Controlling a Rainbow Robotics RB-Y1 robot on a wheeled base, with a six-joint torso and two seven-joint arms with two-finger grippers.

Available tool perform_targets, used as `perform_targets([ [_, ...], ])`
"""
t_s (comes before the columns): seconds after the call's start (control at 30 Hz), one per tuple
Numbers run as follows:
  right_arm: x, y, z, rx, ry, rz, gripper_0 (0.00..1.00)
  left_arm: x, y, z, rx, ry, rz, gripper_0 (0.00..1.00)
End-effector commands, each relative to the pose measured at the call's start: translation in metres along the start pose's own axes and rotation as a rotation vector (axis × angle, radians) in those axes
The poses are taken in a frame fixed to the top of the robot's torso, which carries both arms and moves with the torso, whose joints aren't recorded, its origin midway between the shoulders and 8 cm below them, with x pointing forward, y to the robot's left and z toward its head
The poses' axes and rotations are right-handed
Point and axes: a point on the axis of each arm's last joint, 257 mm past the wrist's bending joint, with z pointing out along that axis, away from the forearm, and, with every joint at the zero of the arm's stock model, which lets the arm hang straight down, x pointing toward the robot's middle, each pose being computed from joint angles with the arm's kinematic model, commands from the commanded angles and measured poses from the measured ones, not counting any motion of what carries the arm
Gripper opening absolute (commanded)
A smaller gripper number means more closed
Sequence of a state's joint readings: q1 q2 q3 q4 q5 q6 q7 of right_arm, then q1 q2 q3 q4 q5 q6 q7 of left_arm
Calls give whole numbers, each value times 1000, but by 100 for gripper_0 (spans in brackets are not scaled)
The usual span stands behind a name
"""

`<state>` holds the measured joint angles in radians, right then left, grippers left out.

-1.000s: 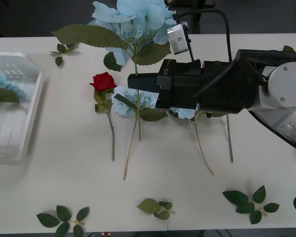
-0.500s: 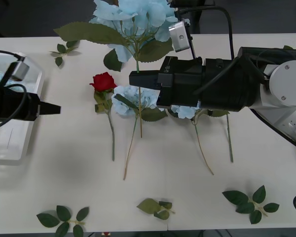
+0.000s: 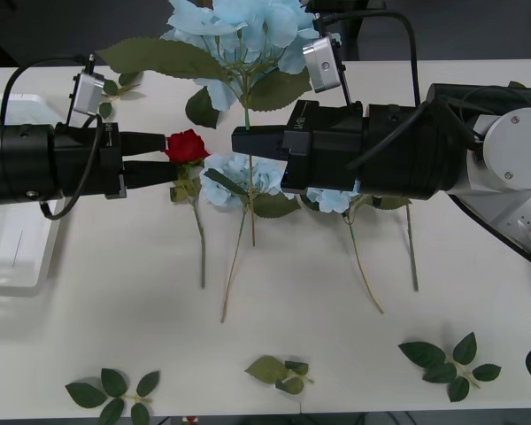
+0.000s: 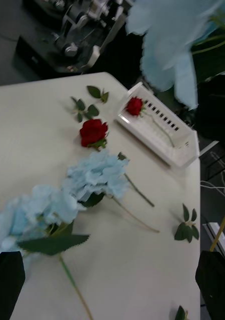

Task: Place the red flowers into the right box and the blue flowers into the left box. If a person shows an open palm, hand one flower to the person first, then continue sorting.

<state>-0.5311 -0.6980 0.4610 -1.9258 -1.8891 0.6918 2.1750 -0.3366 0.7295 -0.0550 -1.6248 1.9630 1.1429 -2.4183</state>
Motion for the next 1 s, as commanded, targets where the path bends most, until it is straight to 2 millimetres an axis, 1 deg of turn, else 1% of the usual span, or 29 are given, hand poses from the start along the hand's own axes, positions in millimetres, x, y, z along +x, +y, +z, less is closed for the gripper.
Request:
perform_targets([
  [0.03, -28, 5, 1, -8, -36, -32, 0, -24, -48, 35, 177, -57, 32, 100],
  [0.1, -28, 4, 1, -7, -36, -30, 0, -27, -67, 45, 241, -82, 20, 100],
  [0.13, -28, 4, 1, -7, -36, -30, 0, -27, -67, 45, 241, -82, 20, 100],
  [0.17, -28, 3, 1, -4, -36, -28, 0, -28, -80, 51, 289, -100, 4, 100],
  [0.27, -27, 0, 1, 0, -36, -24, 0, -27, -101, 62, 362, -131, -15, 100],
  [0.4, -27, -1, 1, 1, -36, -21, 0, -22, -122, 74, 433, -137, -50, 100],
  [0.53, -26, -2, 1, 2, -35, -19, 0, -20, -134, 83, 464, -145, -62, 100],
  [0.7, -26, -2, 1, 2, -35, -19, 0, -17, -140, 99, 469, -156, -79, 100],
  [0.83, -26, -2, 1, 2, -35, -18, 0, -16, -140, 107, 458, -165, -99, 100],
  [0.87, -26, -2, 1, 2, -35, -19, 0, -17, -140, 109, 455, -168, -99, 59],
  [0.9, -25, -2, 0, 3, -34, -18, 0, -16, -140, 109, 455, -168, -104, 43],
  [1.0, -26, -2, 1, 2, -35, -18, 0, -16, -141, 110, 457, -168, -106, 0],
])
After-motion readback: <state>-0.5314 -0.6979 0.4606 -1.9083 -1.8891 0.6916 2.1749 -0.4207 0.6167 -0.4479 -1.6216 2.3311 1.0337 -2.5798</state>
